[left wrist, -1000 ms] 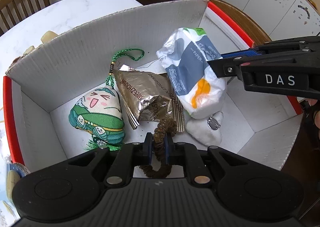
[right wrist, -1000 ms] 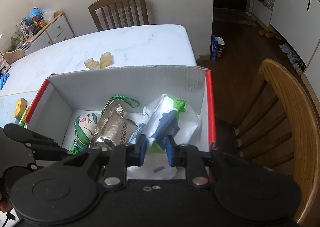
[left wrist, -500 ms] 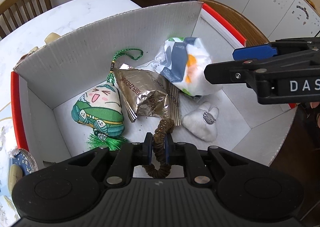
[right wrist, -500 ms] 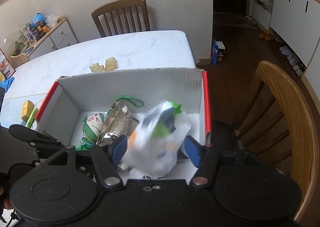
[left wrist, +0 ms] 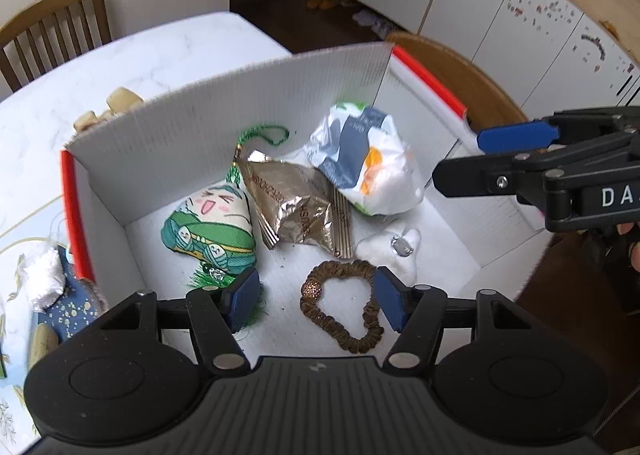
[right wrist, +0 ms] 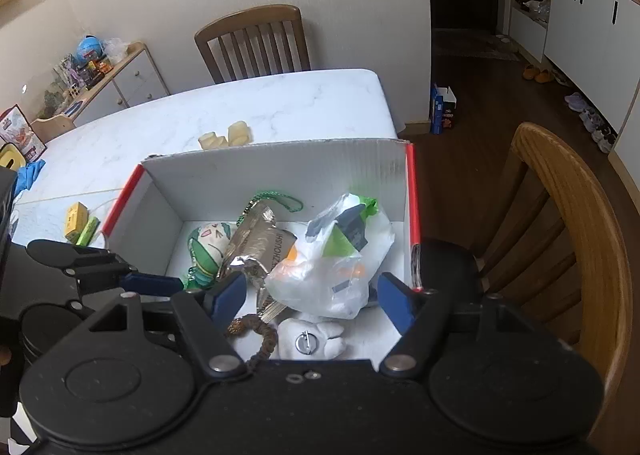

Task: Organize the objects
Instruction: 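Withdraw both tools from the shoebox back over the pile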

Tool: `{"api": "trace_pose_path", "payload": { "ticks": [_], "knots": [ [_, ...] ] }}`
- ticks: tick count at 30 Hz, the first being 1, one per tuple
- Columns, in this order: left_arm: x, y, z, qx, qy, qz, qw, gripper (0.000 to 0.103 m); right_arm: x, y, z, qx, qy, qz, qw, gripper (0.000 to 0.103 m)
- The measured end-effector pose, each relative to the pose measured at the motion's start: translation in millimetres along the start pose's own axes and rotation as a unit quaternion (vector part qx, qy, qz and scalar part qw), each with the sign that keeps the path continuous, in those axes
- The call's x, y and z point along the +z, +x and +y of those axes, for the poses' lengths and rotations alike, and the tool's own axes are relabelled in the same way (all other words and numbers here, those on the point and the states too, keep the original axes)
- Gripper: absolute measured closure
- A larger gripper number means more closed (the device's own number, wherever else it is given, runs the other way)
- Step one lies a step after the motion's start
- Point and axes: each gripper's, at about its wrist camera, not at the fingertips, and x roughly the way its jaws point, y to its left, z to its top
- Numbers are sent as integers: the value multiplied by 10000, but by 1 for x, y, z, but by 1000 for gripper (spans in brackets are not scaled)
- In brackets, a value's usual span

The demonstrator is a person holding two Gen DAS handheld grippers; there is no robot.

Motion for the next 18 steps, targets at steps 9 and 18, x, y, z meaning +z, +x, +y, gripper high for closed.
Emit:
{"api": "trace_pose_path", "payload": {
  "ticks": [9, 18],
  "knots": [
    [-9, -46, 13, -156, -254, -553, 9980, 36, -4, -23, 14, 138, -85, -129, 9998, 26],
    [-29, -98, 42, -149, -403, -1045, 9936, 21, -7, -42, 50, 215, -180, -397, 9988, 14]
  ]
}}
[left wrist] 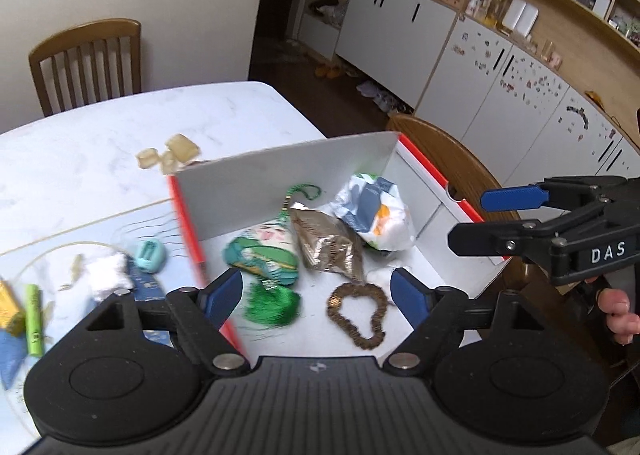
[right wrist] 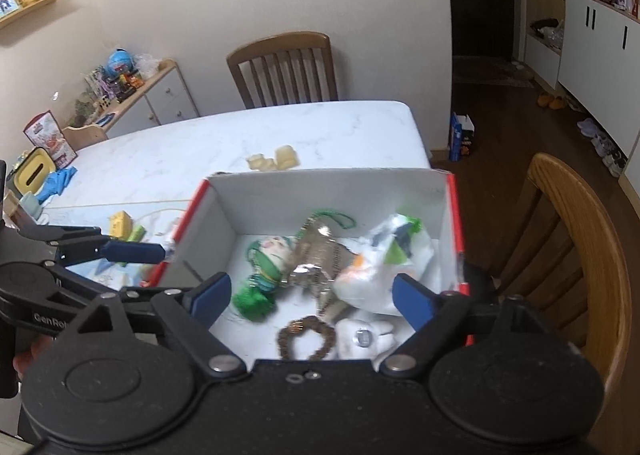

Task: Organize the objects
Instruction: 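Withdraw both tools from the shoebox back over the pile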

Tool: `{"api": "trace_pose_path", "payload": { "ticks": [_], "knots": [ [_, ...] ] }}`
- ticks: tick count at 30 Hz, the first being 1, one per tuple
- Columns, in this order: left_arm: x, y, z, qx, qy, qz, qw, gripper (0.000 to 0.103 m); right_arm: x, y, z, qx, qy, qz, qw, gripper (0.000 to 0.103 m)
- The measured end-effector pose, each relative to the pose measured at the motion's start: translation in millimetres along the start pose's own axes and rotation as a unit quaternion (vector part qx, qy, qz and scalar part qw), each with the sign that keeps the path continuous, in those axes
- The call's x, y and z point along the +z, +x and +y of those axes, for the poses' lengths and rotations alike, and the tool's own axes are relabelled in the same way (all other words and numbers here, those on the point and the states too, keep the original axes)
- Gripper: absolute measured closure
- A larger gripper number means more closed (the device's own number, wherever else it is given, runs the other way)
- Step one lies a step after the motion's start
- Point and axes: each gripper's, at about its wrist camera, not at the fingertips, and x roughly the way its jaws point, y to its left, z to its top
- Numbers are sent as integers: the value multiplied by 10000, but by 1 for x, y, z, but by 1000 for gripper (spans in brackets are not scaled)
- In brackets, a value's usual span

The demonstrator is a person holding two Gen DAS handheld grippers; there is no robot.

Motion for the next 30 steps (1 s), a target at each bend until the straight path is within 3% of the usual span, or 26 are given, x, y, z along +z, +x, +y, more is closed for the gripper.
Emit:
{"api": "trace_pose_path", "payload": {
  "ticks": [11, 14, 23, 30],
  "knots": [
    [-15, -51, 75, 250, -314, -195, 9990, 16, -6, 8, 77, 49, -212, -59, 9997, 10],
    [-18, -62, 96, 332, -351, -291, 9984, 1, -7, 15, 98, 80, -260, 5, 9996, 10],
    [-29, -79, 161, 635, -466, -465, 9958, 0, -11, 40, 157, 103, -381, 152, 9991, 10],
    [-34, -76, 207, 931, -460, -325, 9941, 0, -14, 65, 198, 96, -491, 296, 9983, 10]
  ]
}}
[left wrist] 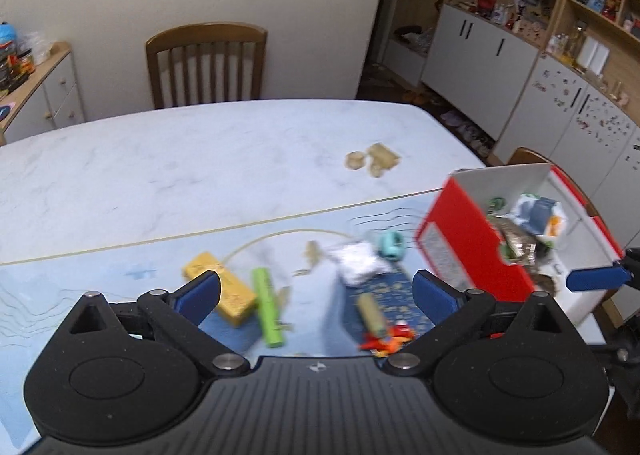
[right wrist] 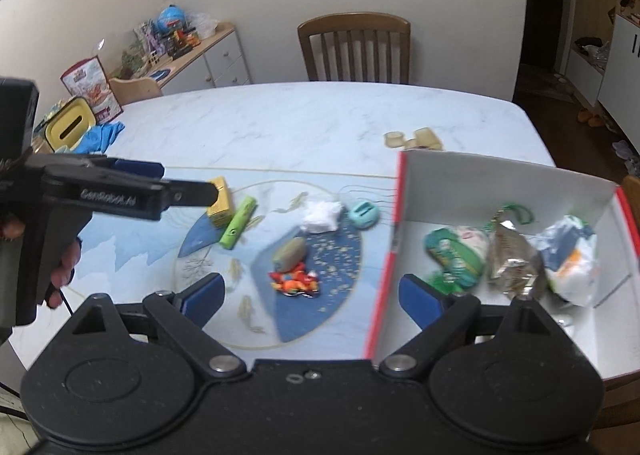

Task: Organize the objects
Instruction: 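Withdraw both tools from the shoebox back over the pile, then grasp the yellow box with the left tool while the right tool grasps the beige cylinder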

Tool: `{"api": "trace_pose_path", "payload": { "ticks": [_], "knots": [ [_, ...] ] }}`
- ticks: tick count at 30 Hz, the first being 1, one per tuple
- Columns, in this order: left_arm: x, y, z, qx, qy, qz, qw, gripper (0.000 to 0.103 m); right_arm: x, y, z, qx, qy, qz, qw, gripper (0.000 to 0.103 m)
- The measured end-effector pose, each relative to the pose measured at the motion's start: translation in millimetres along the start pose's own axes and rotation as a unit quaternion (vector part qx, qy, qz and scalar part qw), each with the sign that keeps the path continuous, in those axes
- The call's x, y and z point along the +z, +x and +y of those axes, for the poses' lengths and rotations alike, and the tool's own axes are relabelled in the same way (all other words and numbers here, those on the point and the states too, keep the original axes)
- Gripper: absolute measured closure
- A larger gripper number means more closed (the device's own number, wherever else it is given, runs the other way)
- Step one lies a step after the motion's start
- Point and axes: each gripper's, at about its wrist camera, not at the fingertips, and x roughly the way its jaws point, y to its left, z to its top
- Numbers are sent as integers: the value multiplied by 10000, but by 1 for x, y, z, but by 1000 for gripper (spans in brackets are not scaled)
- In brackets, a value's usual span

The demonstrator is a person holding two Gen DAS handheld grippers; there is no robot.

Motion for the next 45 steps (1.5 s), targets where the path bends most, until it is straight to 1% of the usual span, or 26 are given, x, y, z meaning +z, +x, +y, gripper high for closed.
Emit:
{"api": "trace_pose_path", "payload": {
  "ticks": [4, 6, 10, 17, 20, 23, 26, 29, 36, 39, 40, 41, 45],
  "knots": [
    [-6, 9, 16, 238, 307, 1, 9992, 0, 1, 15, 19, -45, -56, 69, 10000, 10],
    [-10, 15, 24, 276, 350, 61, 9990, 0, 0, 22, 28, -71, -53, 109, 9999, 10],
    [-15, 28, 43, 292, 159, 188, 9993, 0, 0, 40, 40, -193, -111, 195, 9996, 11],
    [-18, 48, 64, 437, 58, 182, 9989, 0, 3, 69, 51, -381, -142, 249, 9989, 12],
    [-17, 60, 69, 491, 5, 290, 9984, 0, 6, 84, 53, -480, -131, 286, 9984, 16],
    [-14, 70, 75, 551, -147, 332, 9978, 0, 10, 98, 50, -564, 18, 352, 9978, 20],
    [-10, 79, 77, 741, -192, 346, 9965, 0, 15, 108, 48, -652, 89, 383, 9971, 23],
    [-7, 90, 79, 942, -380, 448, 9938, 0, 18, 118, 46, -704, 178, 438, 9964, 26],
    [-6, 107, 82, 1139, -644, 592, 9896, 1, 21, 140, 43, -851, 409, 623, 9936, 31],
    [-6, 110, 81, 1251, -635, 590, 9883, 1, 22, 148, 41, -895, 487, 676, 9925, 34],
    [-6, 111, 80, 1253, -628, 596, 9883, 3, 21, 151, 41, -901, 499, 706, 9922, 36],
    [-6, 112, 79, 1243, -633, 613, 9883, 8, 21, 154, 41, -918, 492, 739, 9918, 37],
    [-6, 114, 80, 1146, -705, 658, 9887, 19, 20, 165, 41, -994, 472, 841, 9904, 47]
  ]
}}
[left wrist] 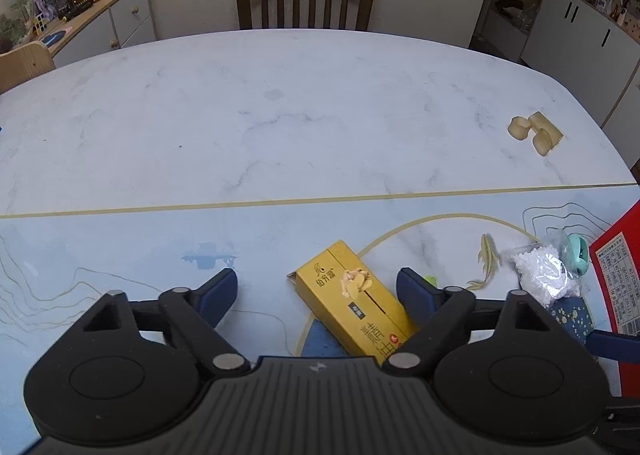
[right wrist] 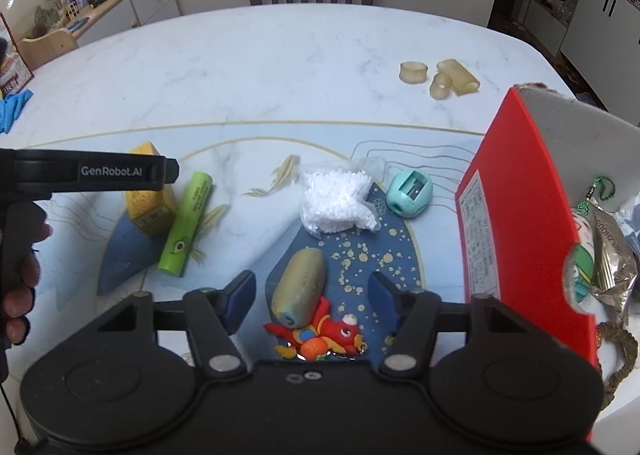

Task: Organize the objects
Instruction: 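Grasp the yellow box with the left tool while the right tool grasps the beige cylinder, then carry the yellow box and beige cylinder into the shoebox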

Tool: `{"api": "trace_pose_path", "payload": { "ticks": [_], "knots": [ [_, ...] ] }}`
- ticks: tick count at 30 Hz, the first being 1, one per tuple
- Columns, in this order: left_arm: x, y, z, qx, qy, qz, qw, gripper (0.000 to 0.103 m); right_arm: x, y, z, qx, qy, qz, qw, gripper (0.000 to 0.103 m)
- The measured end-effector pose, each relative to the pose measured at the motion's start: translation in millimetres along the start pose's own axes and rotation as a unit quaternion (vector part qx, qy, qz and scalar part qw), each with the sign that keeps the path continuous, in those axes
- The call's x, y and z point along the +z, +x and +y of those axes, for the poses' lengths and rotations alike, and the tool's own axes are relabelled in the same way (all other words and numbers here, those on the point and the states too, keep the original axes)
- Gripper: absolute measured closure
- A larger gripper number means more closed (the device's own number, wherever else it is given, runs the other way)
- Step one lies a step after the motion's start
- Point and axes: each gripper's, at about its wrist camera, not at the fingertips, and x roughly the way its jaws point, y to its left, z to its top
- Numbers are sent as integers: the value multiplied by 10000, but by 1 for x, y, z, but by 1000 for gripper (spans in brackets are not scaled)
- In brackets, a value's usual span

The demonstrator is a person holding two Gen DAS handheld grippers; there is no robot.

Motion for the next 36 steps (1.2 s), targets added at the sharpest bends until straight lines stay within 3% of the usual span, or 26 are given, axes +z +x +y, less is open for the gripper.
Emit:
{"api": "trace_pose_path", "payload": {
  "ticks": [8, 14, 22, 36],
  "knots": [
    [-3, -2, 6, -277, -194, 85, 9994, 52, 2, 4, 2, 51, 14, 25, 10000, 65],
    [-4, -4, 8, -291, -192, 98, 9993, 65, 2, 4, 3, 94, 11, 18, 10000, 77],
    [-6, -10, 13, -348, -128, 111, 9993, 73, 1, -1, 2, 110, -29, -28, 9999, 87],
    [-25, -49, 27, -611, -99, 137, 9980, 73, -9, -45, -8, 437, 183, -293, 9984, 87]
  ]
}}
